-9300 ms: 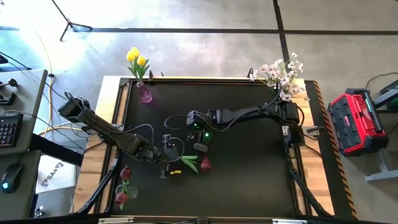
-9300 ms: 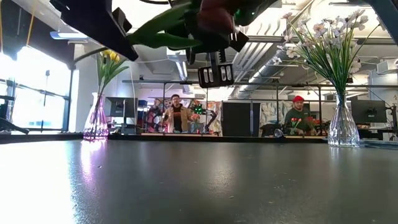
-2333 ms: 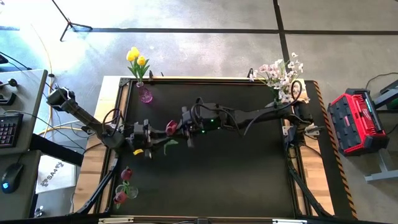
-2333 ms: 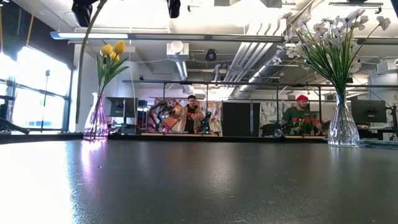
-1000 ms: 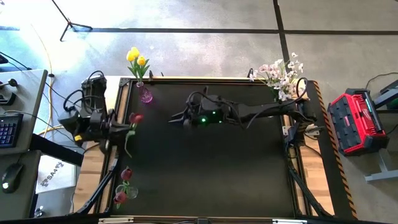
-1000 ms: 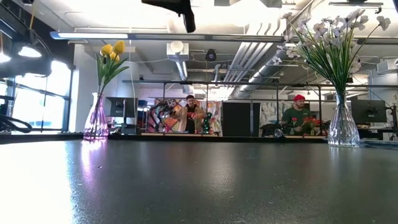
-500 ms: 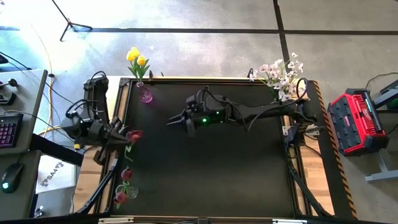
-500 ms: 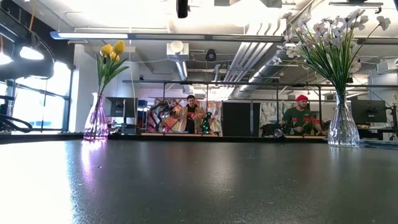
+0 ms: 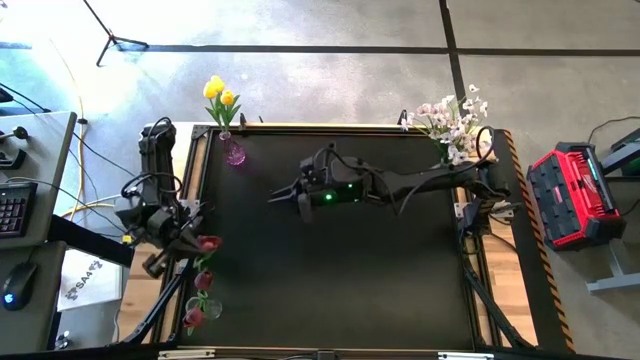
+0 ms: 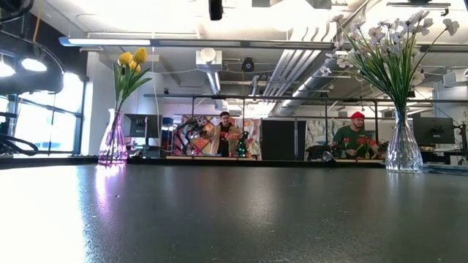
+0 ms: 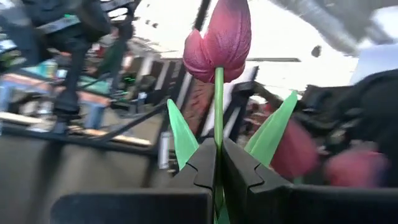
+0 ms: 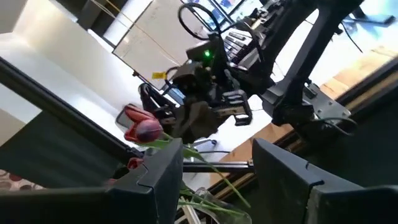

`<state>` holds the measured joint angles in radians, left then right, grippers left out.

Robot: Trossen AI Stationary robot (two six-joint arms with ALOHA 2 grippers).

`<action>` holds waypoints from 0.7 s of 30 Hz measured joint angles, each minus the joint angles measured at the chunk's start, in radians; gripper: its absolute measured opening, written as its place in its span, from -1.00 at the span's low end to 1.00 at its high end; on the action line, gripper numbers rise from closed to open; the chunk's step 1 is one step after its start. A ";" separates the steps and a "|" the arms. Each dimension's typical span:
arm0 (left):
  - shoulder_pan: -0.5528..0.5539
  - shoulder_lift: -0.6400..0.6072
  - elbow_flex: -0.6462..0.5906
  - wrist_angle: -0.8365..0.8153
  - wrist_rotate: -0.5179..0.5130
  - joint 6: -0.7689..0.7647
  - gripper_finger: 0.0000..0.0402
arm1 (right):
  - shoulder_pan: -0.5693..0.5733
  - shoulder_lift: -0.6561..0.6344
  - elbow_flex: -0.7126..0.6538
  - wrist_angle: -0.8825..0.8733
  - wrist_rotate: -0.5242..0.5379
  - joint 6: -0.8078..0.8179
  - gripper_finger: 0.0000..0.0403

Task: Sort flowers into vase by color
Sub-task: Put the red flower into the bottom transparent vase

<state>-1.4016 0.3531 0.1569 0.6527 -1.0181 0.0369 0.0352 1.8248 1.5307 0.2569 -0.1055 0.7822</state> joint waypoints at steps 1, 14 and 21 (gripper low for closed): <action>-0.002 0.000 -0.006 0.017 0.026 0.000 -1.00 | 0.002 0.000 0.000 -0.009 0.007 0.003 -0.10; -0.012 0.000 -0.007 0.191 0.282 0.030 -1.00 | 0.005 0.000 0.000 -0.035 0.094 0.029 -0.10; -0.013 -0.001 0.039 0.251 0.276 0.176 -1.00 | 0.005 0.000 0.000 -0.035 0.160 0.030 -0.10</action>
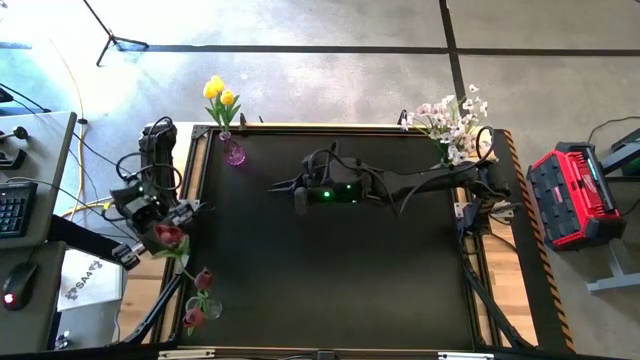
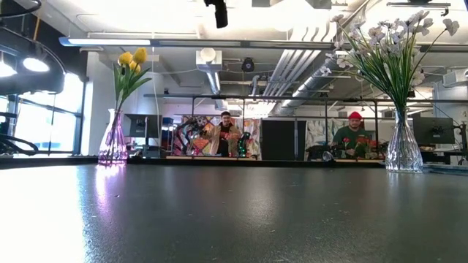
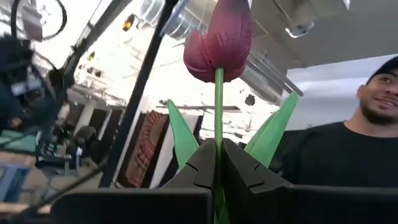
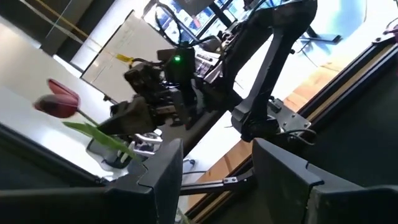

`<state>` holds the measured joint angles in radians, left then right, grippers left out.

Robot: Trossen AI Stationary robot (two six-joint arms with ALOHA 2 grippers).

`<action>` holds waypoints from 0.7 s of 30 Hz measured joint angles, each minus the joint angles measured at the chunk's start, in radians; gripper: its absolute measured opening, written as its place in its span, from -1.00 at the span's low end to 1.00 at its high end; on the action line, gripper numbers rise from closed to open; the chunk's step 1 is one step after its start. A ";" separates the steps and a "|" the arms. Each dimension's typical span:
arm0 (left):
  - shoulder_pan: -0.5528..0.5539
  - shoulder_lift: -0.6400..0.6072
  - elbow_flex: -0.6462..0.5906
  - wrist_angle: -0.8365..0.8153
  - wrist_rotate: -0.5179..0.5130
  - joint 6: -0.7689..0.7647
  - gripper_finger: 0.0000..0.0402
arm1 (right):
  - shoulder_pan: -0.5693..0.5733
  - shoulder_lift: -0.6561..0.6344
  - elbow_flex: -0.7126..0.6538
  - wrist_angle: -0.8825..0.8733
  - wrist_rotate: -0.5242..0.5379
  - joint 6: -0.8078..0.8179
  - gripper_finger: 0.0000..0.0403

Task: Sort flowers into vase by color
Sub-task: Put the red flower into the bottom transparent vase

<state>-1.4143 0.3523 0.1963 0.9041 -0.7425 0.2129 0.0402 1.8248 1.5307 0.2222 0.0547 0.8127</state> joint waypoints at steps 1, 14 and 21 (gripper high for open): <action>0.000 0.000 0.012 -0.004 0.001 0.015 -1.00 | 0.000 0.000 0.000 0.000 0.009 0.001 -0.10; 0.000 0.019 0.111 -0.282 0.168 -0.203 -1.00 | 0.000 0.000 0.000 0.007 0.102 0.061 -0.10; 0.000 0.021 0.111 -0.251 0.168 -0.159 -1.00 | 0.008 0.000 0.000 -0.030 0.165 0.128 -0.10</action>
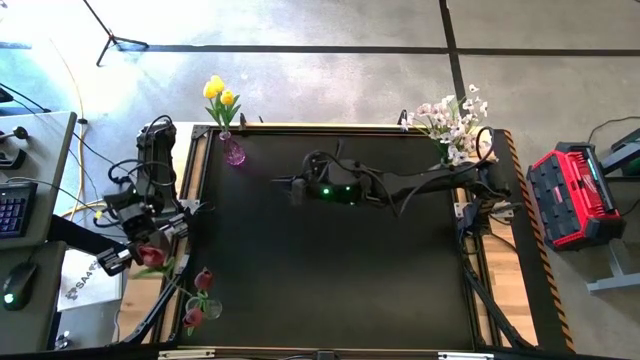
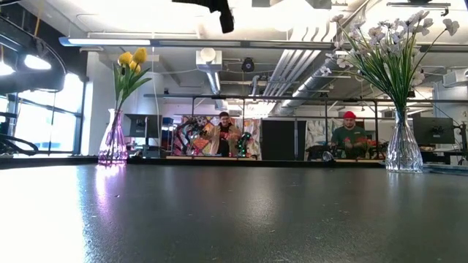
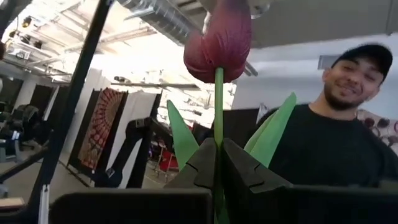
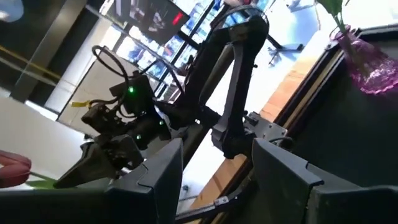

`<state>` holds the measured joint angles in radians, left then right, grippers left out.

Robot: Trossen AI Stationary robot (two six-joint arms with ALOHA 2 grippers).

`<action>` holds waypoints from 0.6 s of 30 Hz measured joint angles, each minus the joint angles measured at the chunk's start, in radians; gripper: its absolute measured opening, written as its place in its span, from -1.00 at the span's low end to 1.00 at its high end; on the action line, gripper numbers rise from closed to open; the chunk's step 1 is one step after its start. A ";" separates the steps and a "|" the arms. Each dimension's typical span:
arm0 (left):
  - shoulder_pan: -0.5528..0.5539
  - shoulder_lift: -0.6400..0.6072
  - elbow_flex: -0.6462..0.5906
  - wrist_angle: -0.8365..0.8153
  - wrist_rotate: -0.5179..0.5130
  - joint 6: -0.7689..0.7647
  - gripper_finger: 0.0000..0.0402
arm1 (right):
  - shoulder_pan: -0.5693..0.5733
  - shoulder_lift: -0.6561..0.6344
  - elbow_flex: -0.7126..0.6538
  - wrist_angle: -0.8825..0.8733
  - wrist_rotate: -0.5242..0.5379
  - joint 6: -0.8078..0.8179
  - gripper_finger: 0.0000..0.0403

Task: Sort flowers into vase by color
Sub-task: Put the red flower into the bottom transparent vase

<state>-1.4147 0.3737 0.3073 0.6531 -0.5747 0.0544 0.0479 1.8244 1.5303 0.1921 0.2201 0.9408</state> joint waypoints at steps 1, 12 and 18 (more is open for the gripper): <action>0.000 -0.001 0.000 0.013 0.000 0.001 -1.00 | 0.003 0.000 0.000 0.002 0.014 0.002 -0.10; 0.000 -0.001 0.073 -0.080 0.007 0.078 -1.00 | 0.018 0.000 0.000 0.027 0.032 0.012 -0.10; 0.002 0.050 0.073 -0.103 -0.086 0.004 -1.00 | 0.050 0.000 0.000 -0.013 0.070 0.013 -0.10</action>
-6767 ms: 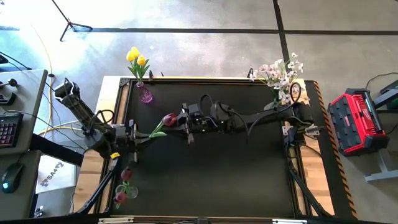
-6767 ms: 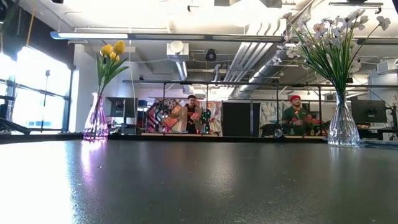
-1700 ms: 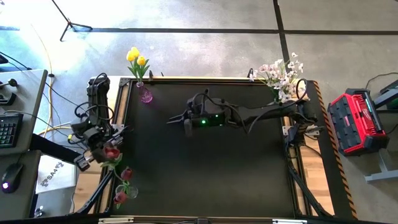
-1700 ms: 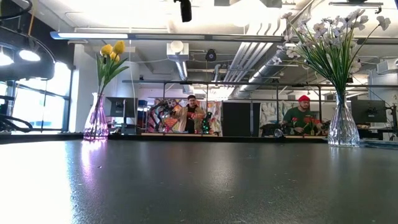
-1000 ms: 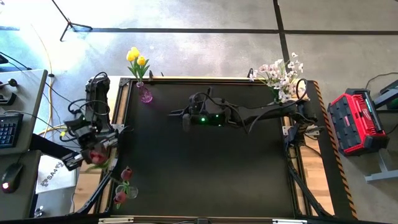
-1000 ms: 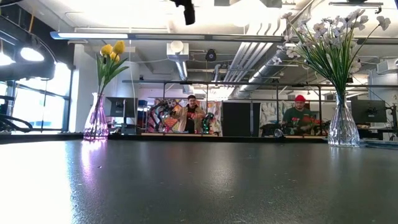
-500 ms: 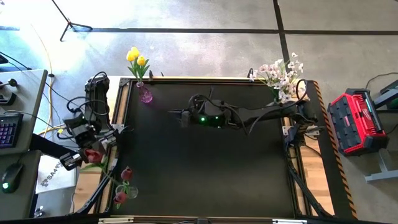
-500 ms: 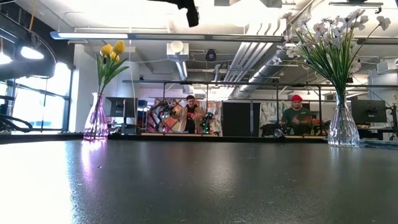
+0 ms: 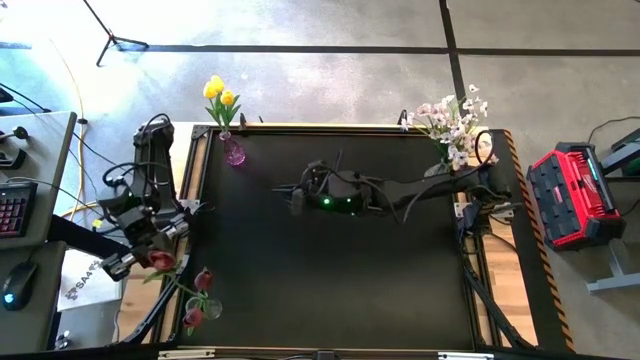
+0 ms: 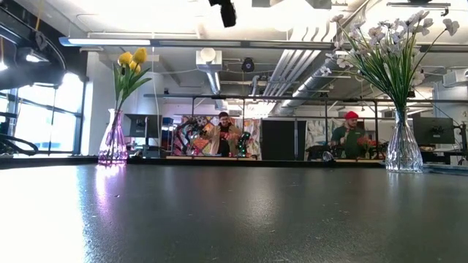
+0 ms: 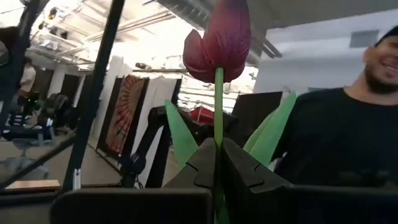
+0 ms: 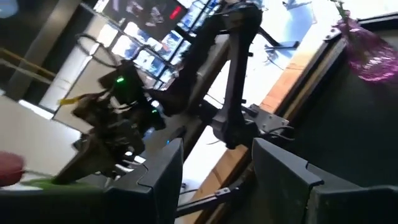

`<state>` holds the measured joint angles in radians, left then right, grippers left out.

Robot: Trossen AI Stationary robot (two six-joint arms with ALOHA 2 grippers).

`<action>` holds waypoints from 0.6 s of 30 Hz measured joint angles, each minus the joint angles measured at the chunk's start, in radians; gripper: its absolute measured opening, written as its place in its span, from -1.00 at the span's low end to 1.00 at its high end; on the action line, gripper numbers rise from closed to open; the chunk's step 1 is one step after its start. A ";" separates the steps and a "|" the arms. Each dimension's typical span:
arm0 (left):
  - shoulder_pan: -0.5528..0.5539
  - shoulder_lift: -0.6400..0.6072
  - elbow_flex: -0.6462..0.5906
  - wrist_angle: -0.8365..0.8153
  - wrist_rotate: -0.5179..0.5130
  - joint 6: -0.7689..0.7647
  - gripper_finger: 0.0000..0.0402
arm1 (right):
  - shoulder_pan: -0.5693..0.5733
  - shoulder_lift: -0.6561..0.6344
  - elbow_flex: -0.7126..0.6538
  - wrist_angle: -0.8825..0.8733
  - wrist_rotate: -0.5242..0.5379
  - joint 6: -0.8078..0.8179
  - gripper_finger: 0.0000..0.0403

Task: Sort flowers into vase by color
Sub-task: Put the red flower into the bottom transparent vase

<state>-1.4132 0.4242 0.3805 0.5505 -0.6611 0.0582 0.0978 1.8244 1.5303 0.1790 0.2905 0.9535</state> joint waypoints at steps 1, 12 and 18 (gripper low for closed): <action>0.000 0.008 0.000 0.014 -0.005 -0.007 -1.00 | 0.001 0.000 0.000 -0.011 0.006 0.008 -0.10; 0.000 0.040 0.000 0.132 -0.014 -0.012 -1.00 | 0.000 0.000 0.000 -0.022 0.012 -0.007 -0.10; 0.000 0.090 0.000 0.124 -0.025 -0.050 -1.00 | 0.013 0.000 0.000 -0.031 0.010 -0.019 -0.10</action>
<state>-1.4132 0.5141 0.3809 0.6743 -0.6862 0.0079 0.1103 1.8244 1.5303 0.1480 0.3008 0.9342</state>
